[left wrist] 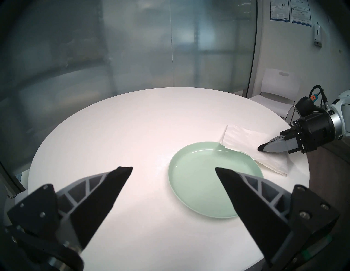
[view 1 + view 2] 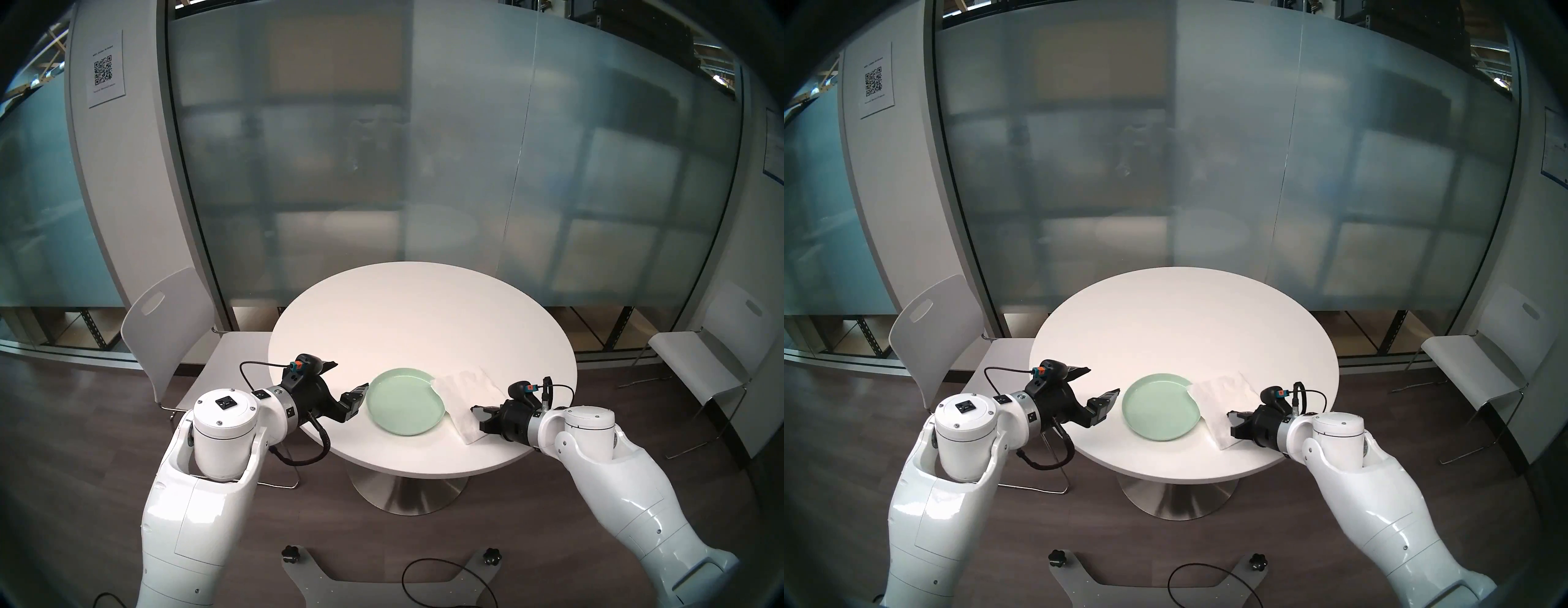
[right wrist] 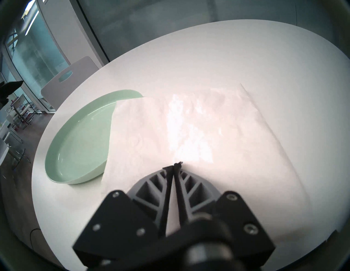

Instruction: Fold the napkin in half twice and place it beside the plate

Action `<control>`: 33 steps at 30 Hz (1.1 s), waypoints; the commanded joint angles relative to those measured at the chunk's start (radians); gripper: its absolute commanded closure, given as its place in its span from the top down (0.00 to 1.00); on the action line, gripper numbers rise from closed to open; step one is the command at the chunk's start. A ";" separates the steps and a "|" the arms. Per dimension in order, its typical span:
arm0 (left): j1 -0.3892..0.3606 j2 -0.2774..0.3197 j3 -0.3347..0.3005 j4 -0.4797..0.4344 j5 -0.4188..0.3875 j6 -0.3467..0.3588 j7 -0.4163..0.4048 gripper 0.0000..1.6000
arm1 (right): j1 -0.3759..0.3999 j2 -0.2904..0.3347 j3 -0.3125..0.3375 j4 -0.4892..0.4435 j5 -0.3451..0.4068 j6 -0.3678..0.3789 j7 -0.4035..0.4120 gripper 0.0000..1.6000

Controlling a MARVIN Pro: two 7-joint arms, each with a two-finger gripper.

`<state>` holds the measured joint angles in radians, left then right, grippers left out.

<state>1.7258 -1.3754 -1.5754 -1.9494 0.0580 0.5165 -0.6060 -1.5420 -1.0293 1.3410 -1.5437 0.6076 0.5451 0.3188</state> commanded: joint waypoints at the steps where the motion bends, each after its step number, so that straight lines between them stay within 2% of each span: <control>1: 0.004 0.000 -0.004 -0.029 0.000 0.005 0.003 1.00 | 0.073 -0.008 -0.020 0.017 -0.008 -0.001 0.028 0.30; 7: -0.004 0.000 0.000 -0.018 -0.002 0.004 0.005 1.00 | 0.047 0.014 -0.014 0.005 -0.008 0.038 0.038 0.30; 17: -0.024 0.000 0.011 -0.001 0.000 0.007 0.007 1.00 | -0.027 0.034 0.042 -0.060 0.012 0.083 0.014 0.31; 23: -0.036 0.001 0.018 0.014 -0.001 0.003 0.008 1.00 | -0.055 0.034 0.073 -0.069 0.013 0.087 -0.015 0.30; 33: -0.041 0.002 0.020 0.019 -0.001 0.002 0.011 1.00 | -0.058 0.027 0.084 -0.041 0.003 0.081 -0.052 0.29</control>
<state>1.6993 -1.3749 -1.5509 -1.9176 0.0568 0.5214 -0.5962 -1.5954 -0.9978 1.4170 -1.5918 0.6170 0.6294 0.2906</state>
